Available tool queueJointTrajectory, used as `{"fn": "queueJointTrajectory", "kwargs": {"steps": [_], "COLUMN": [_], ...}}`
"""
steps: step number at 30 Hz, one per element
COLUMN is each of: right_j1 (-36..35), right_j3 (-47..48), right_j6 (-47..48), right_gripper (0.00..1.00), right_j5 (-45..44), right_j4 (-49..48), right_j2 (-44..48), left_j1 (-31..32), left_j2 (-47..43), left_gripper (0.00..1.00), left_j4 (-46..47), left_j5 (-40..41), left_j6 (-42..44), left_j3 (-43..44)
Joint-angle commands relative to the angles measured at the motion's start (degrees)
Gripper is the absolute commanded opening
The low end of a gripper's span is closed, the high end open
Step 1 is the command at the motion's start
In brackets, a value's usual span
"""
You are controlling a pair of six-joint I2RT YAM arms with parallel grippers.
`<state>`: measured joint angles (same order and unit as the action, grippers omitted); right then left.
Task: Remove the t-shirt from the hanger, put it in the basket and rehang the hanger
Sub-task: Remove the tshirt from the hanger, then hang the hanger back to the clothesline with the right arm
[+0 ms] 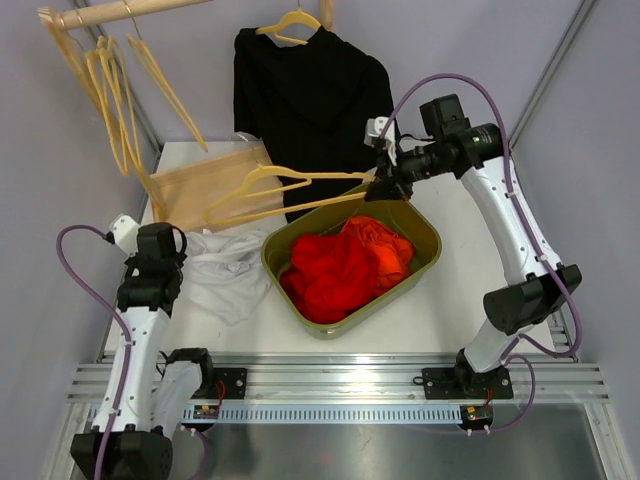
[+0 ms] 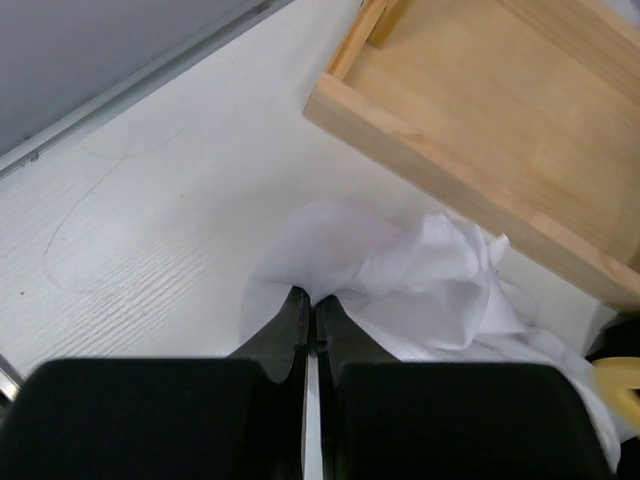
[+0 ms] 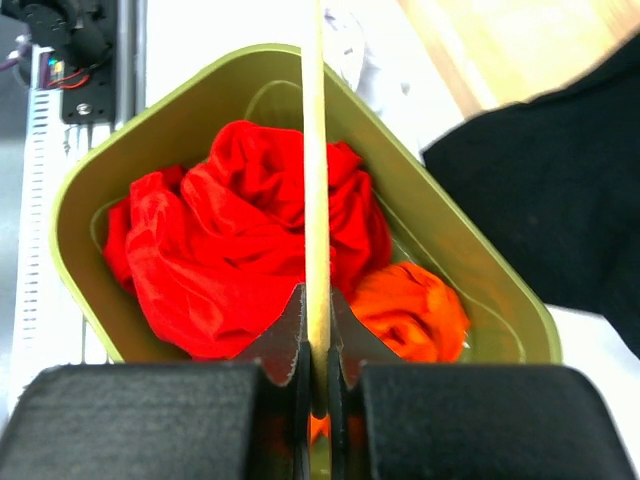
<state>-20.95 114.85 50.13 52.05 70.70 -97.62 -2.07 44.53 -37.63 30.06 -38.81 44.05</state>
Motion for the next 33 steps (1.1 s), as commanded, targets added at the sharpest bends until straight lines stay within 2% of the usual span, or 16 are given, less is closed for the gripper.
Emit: {"fn": "queueJointTrajectory", "kwargs": {"steps": [1,2,5,6,7,8,9,13,18,25,33], "right_j1": [2.9,3.7,5.9,6.2,6.1,6.1,6.1,6.0,4.5,-1.2,-6.0], "right_j3": [2.6,2.6,2.1,1.9,1.7,1.4,1.6,6.3,18.6,35.0,36.7], "right_j6": [-1.4,-2.0,-5.6,-6.6,-9.2,-10.8,-14.3,-22.6,-33.8,-39.8,-42.6], "right_gripper": [0.0,0.0,0.0,0.0,0.0,0.0,0.0,0.0,0.0,0.0,0.0], "right_j5": [2.4,2.2,1.0,-0.3,-0.7,-1.8,-2.0,-3.4,-6.8,-16.5,-25.0], "right_j4": [-1.6,-2.0,-4.8,-5.9,-8.9,-10.9,-14.9,-23.2,-32.4,-38.4,-44.8], "right_j2": [3.0,2.8,2.3,2.3,2.3,2.3,2.2,-1.6,-10.4,-21.5,-26.8], "left_j1": [-1.0,-1.0,-1.0,-1.0,-1.0,-1.0,-1.0,-1.0,-1.0,-1.0,-1.0], "left_j2": [-1.2,-2.4,-6.1,-7.7,-9.1,-12.1,-13.4,-18.0,-21.4,-24.1,-24.7], "left_gripper": [0.0,0.01,0.39,0.54,0.78,0.89,0.99,0.99,0.99,0.99,0.99], "left_j4": [4.6,4.8,7.2,8.3,9.2,11.2,11.9,11.4,9.9,10.0,10.5], "left_j5": [-5.5,-6.3,-12.9,-18.9,-21.9,-27.1,-29.0,-34.0,-39.2,-42.9,-44.8], "left_j6": [1.4,1.6,5.3,8.5,9.9,11.3,11.7,12.3,12.0,11.9,11.6], "left_j3": [-1.1,-1.2,-2.4,-2.9,-3.4,-4.8,-5.3,-6.6,-8.0,-9.4,-10.7]}}
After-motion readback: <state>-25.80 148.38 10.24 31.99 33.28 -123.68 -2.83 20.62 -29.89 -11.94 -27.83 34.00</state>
